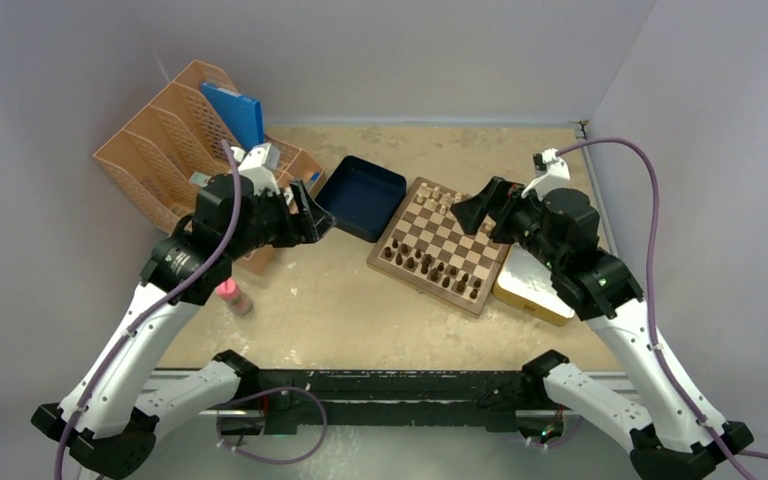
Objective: Set up the chess pieces on the board
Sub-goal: Reset both arms
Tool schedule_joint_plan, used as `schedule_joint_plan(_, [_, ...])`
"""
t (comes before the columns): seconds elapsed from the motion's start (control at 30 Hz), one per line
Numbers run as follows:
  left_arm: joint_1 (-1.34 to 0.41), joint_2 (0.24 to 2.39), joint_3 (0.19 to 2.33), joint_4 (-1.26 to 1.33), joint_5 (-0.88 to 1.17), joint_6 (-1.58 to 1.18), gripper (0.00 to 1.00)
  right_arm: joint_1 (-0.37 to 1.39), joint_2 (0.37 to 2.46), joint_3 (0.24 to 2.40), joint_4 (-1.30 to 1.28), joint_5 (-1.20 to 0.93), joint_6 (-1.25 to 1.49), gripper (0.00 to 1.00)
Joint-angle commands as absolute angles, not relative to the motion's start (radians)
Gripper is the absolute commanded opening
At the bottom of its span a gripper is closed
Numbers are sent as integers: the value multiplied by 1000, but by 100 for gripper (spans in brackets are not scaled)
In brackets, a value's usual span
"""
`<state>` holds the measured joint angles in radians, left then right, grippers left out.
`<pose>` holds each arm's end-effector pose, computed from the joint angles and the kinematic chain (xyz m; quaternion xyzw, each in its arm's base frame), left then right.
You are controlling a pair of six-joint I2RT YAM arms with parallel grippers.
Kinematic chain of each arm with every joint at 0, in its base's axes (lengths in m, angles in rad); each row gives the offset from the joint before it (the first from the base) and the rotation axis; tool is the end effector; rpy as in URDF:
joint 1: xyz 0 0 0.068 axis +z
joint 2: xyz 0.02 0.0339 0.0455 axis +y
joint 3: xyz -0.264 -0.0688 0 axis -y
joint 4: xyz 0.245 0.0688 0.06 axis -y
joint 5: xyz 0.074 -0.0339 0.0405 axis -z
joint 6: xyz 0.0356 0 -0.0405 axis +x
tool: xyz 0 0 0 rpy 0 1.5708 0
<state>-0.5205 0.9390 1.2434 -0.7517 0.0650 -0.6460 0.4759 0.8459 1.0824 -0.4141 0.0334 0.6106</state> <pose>0.1538 -0.0908 0.4098 -0.0358 0.8453 -0.3162 0.4292 0.1578 0.0800 0.4075 0.0623 0.7645 0.3207 0.5558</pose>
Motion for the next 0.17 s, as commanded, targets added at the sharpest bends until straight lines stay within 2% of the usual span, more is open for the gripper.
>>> schedule_joint_plan(0.0, [-522,951,1278,-752,72,-617,70,475,837,1088,-394,20,630,99])
schedule_joint_plan(0.13, [-523,959,1278,-752,89,-609,70,475,826,1086,-402,25,633,99])
